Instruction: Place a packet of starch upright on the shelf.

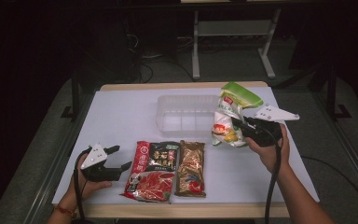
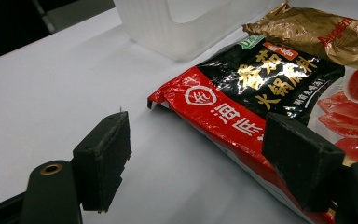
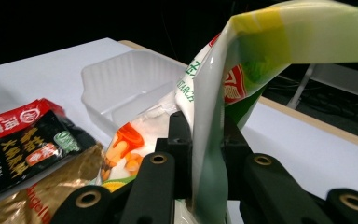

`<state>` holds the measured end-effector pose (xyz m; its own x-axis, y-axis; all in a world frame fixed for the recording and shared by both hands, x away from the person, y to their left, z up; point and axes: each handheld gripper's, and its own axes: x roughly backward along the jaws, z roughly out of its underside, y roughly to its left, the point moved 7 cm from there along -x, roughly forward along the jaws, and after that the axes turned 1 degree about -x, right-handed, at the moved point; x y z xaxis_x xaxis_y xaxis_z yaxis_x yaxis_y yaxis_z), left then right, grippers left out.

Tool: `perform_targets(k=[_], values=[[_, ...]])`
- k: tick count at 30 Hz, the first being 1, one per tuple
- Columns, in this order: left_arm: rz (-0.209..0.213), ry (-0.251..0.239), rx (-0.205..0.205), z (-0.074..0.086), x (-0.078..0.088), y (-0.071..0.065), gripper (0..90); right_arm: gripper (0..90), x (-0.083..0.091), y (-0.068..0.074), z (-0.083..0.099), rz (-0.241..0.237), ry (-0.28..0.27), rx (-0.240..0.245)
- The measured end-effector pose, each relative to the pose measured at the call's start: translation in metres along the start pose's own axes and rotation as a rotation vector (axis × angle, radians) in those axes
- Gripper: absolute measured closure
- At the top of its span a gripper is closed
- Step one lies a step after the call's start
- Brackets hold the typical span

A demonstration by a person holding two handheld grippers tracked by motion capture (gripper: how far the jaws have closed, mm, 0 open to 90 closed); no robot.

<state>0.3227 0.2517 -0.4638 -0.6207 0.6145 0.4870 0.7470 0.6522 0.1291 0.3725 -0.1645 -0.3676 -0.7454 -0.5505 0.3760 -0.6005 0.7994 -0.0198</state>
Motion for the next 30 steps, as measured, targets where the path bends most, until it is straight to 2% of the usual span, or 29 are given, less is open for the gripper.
perform_targets(k=[7, 11, 17, 30], values=[[0.007, 0.001, 0.006, 0.001, -0.001, -0.001, 23.5, 78.7, -0.017, -0.001, -0.011, 0.013, -0.015, 0.002], [0.009, -0.001, 0.007, 0.001, -0.001, -0.001, 23.5, 78.7, -0.025, 0.000, -0.019, 0.027, -0.017, 0.026], [0.012, 0.000, 0.007, 0.001, -0.001, -0.001, 23.5, 78.7, -0.038, -0.001, -0.028, 0.039, -0.022, 0.031], [0.024, -0.002, 0.014, 0.001, -0.002, -0.002, 23.4, 78.7, -0.067, -0.006, -0.034, 0.077, -0.019, 0.026]])
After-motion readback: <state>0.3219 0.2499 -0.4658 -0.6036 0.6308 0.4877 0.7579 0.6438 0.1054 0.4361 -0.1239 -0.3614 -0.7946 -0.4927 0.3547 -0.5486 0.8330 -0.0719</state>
